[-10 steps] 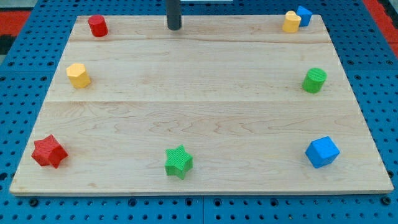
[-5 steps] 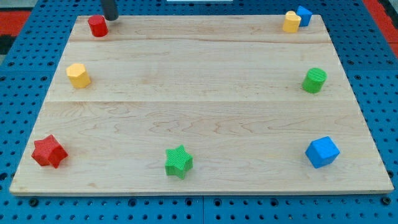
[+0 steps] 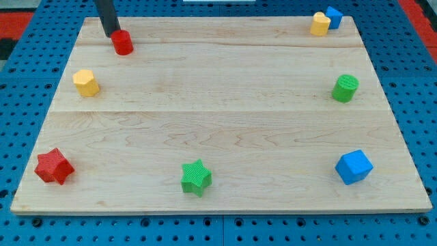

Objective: Push the red circle towards the center

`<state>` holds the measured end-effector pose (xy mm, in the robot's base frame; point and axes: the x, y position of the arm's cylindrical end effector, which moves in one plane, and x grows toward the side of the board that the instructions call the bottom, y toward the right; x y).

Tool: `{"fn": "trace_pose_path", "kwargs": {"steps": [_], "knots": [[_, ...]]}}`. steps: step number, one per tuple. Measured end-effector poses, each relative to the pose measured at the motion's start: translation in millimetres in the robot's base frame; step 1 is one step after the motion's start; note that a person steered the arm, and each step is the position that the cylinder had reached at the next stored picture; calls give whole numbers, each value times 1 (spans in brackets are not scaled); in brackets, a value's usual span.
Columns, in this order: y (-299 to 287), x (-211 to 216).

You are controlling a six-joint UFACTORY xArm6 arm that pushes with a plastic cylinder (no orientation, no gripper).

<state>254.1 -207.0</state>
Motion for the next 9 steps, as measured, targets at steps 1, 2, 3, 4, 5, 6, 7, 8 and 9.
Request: {"fn": "trace_pose_path", "kwargs": {"steps": [1, 2, 3, 4, 5, 6, 7, 8, 9], "knots": [[16, 27], [30, 58], [46, 84], [64, 106], [93, 121], [113, 124], [74, 122], [68, 104], [91, 97]]}}
